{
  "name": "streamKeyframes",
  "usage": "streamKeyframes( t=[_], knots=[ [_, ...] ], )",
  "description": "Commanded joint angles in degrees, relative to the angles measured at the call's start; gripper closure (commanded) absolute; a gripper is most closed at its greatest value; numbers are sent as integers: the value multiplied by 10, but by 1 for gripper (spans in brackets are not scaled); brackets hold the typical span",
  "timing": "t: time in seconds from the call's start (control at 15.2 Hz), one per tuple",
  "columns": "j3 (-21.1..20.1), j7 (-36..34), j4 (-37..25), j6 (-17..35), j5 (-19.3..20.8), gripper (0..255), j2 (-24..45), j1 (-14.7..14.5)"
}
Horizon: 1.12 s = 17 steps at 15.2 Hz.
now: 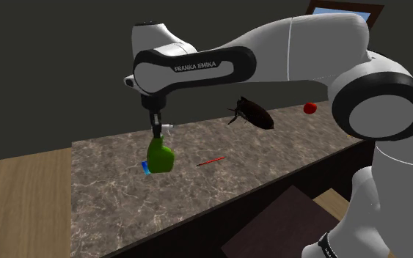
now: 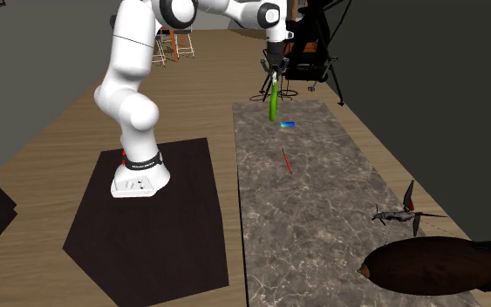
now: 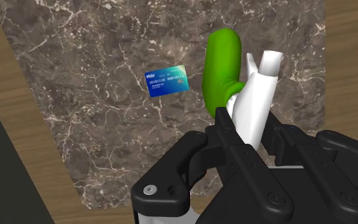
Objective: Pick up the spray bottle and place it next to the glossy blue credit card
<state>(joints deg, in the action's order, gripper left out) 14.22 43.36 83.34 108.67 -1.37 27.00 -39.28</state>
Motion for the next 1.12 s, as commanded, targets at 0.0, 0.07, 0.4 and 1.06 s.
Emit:
streamKeyframes(
  t=[0.0, 0.07, 0.4, 1.06],
  knots=[
    [-1, -1, 8, 13, -1, 255, 4, 0],
    [-1, -1, 13, 20, -1, 255, 6, 0],
    [-2, -1, 36, 53, -3, 255, 17, 0],
    [-3, -2, 41, 61, -4, 0, 20, 0]
  ],
)
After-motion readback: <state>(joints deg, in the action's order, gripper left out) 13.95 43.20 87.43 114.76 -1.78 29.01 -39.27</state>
